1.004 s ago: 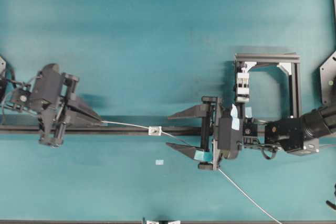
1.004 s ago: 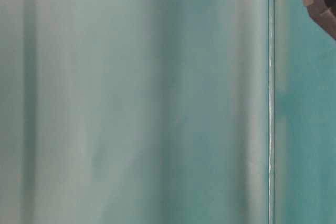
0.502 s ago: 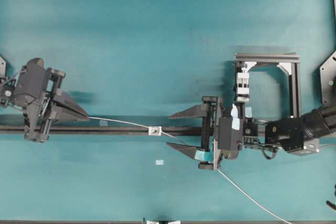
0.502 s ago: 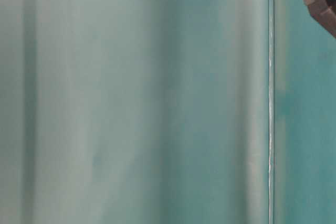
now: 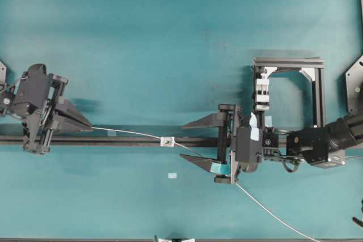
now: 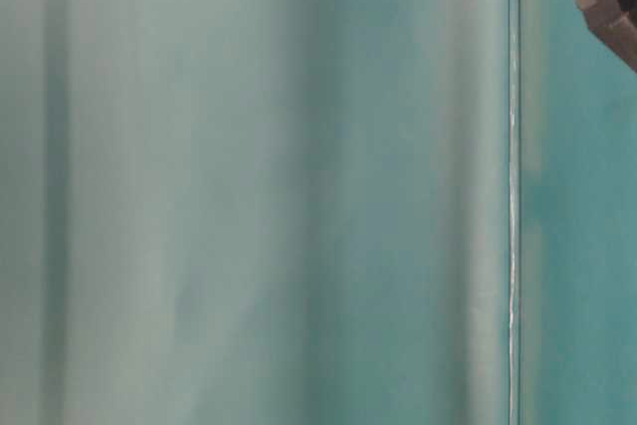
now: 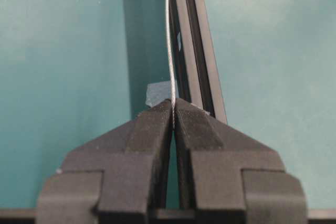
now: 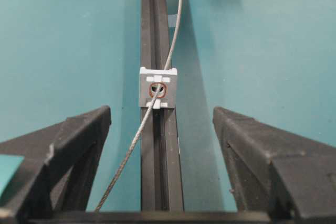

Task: Insert the wire through the hole in the metal fitting marked with a red label. (retake)
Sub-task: 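Open the right gripper and pull the wire leftward through the hole with the left gripper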

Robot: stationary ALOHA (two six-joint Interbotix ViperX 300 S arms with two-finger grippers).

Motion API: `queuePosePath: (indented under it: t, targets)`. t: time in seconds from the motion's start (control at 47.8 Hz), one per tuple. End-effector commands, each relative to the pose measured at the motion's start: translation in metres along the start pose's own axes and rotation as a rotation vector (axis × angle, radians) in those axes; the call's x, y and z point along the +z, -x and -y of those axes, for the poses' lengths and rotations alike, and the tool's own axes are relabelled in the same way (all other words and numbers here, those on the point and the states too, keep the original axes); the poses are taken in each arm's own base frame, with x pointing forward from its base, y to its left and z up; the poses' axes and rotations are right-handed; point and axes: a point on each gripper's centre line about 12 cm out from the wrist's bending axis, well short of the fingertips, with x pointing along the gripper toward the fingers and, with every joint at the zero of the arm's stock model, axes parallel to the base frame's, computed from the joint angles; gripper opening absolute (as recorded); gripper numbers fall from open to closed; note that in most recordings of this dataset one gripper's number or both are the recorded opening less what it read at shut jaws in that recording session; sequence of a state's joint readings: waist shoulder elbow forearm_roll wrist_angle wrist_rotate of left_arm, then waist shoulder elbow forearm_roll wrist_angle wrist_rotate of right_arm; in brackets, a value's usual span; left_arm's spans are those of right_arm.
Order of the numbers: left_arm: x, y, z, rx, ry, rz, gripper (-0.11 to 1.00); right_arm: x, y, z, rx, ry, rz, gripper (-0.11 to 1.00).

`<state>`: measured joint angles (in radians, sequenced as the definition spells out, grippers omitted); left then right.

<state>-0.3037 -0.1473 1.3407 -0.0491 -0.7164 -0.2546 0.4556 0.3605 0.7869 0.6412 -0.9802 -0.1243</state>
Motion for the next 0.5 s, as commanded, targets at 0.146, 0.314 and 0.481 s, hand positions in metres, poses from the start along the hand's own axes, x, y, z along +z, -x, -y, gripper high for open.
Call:
queuePosePath:
  t: [0.146,0.314,0.481]
  targets:
    - [0.0042,-0.0012,0.0027,-0.009,0.001,0.009,-0.1,0.0151,0.0012,-0.0043,0.013,-0.017,0.038,0.85]
    - [0.0042,-0.0014,0.0039,-0.013,0.0,0.007,-0.03,0.0151,0.0012,-0.0043,0.013,-0.017,0.038,0.85]
    - [0.0029,-0.0008,0.0046,-0.016,0.0,0.003,0.27,0.0151,0.0012,-0.0043,0.013,-0.017,0.038,0.85]
